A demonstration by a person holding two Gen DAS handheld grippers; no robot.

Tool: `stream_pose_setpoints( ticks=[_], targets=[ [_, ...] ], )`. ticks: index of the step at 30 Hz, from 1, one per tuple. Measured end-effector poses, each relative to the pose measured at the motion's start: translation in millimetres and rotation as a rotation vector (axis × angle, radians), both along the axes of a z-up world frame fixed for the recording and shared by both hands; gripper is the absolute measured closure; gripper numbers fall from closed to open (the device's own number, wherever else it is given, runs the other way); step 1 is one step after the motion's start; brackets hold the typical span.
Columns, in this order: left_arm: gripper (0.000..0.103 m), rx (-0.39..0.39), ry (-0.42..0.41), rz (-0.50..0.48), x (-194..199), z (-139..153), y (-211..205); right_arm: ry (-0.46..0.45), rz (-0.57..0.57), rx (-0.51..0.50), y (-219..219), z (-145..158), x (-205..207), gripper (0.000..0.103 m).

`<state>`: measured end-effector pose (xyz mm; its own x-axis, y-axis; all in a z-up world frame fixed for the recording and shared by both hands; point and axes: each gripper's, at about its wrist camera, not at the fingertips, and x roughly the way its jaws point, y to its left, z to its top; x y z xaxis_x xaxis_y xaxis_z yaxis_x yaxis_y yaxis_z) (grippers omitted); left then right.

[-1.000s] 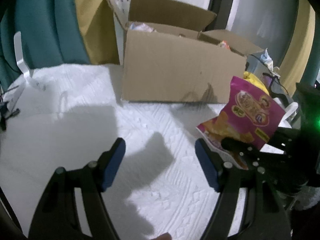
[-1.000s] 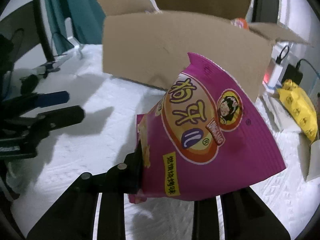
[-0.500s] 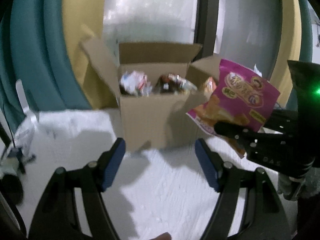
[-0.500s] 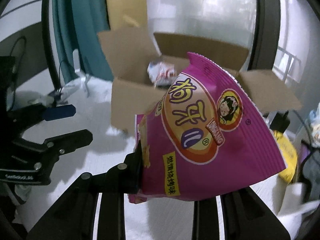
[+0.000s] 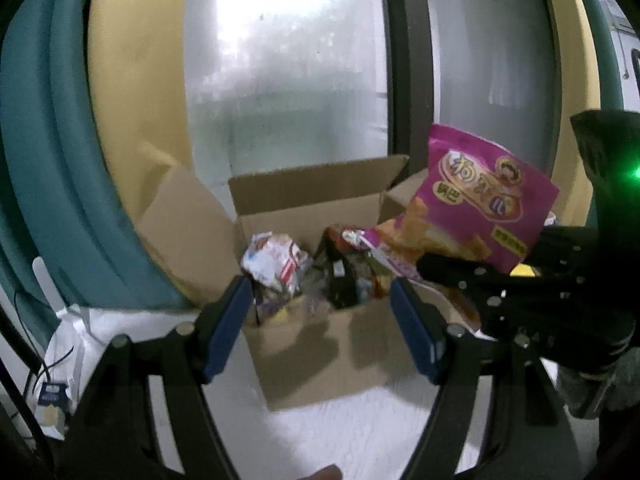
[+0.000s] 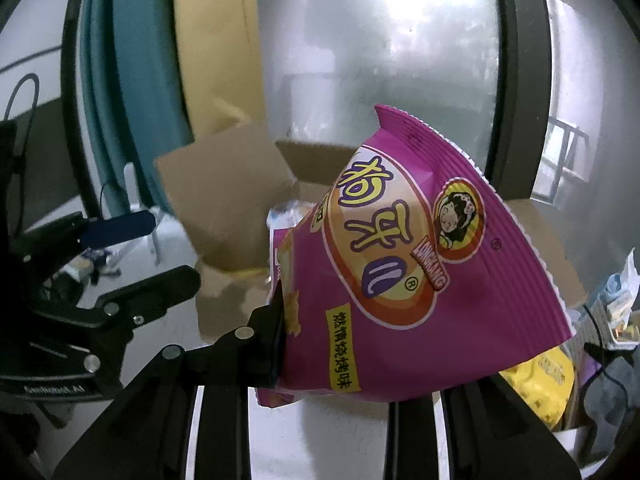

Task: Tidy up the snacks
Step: 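Carry the pink snack bag into the cardboard box and open the right tool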

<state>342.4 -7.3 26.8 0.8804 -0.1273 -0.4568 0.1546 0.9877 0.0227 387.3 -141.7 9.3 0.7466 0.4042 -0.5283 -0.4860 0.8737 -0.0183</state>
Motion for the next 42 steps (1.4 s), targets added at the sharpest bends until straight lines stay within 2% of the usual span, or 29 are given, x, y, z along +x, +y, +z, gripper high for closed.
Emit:
stream_pose_setpoints(
  ticks=[11,19,28,37,39,42],
  targets=[
    [0.03,-0.081,-0.037,0.019,49,20,-1,-0.022,-0.032,0.035,1,10,37,0.075],
    [0.03,-0.115,-0.045,0.073,76,20,15,-0.01,-0.073,0.036,12,9,71,0.075],
    [0.03,-0.111,-0.014,0.097,104,11,23,0.01,-0.081,0.029,22,-2,95,0.075],
    [0.03,-0.062,0.045,0.12,114,0,24,0.101,-0.139,0.035,19,-32,127,0.074],
    [0.03,-0.074,0.063,0.121,115,-1,27,0.129,-0.164,0.033,15,-38,132,0.069],
    [0.03,-0.081,0.07,0.111,112,1,28,0.142,-0.188,0.041,9,-43,136,0.046]
  ],
)
